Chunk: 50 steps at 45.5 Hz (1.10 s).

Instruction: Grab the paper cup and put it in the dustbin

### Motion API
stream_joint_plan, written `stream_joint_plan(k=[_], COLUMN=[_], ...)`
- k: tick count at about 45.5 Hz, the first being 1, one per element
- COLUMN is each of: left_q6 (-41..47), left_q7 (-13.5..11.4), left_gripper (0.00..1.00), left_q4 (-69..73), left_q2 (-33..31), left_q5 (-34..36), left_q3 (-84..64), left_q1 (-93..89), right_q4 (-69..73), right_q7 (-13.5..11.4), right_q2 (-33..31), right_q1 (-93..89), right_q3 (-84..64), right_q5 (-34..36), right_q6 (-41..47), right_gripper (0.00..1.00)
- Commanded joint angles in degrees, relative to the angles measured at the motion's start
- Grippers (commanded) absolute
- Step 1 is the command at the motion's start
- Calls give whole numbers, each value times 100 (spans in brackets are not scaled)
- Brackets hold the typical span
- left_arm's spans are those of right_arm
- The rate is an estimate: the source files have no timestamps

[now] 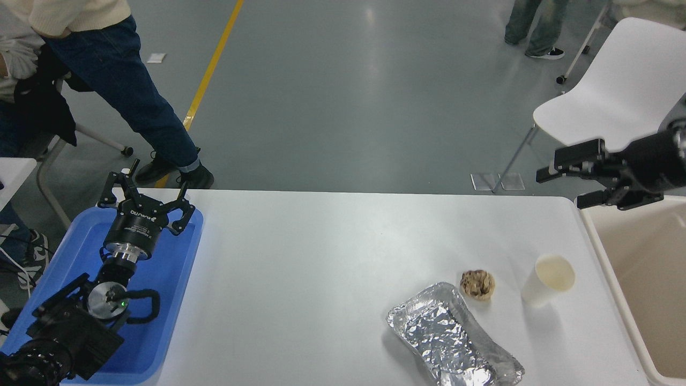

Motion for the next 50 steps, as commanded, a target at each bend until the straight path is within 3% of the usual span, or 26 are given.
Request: stream_joint_plan(k=[1, 9, 19, 50], left_q6=[0, 0, 0, 0], left_q7=[0, 0, 9, 9], left_gripper=[100, 100, 100, 100], left_q4=[0, 0, 0, 0], left_q2=[7, 7, 7, 7], left_q5=[-3, -3, -3, -3], left_q3=[0, 0, 0, 0], left_q1=[5, 5, 5, -4], right_q4=[201, 420, 728, 878], right_q7=[-15, -15, -15, -15], right_q2=[486, 592, 1365, 1365], right_q1=[927, 1376, 1631, 1772], right_q3=[-242, -234, -480, -612], right_q5=[-817, -800, -791, -571], right_q6=[238, 238, 238, 238], right_gripper=[100, 100, 100, 100])
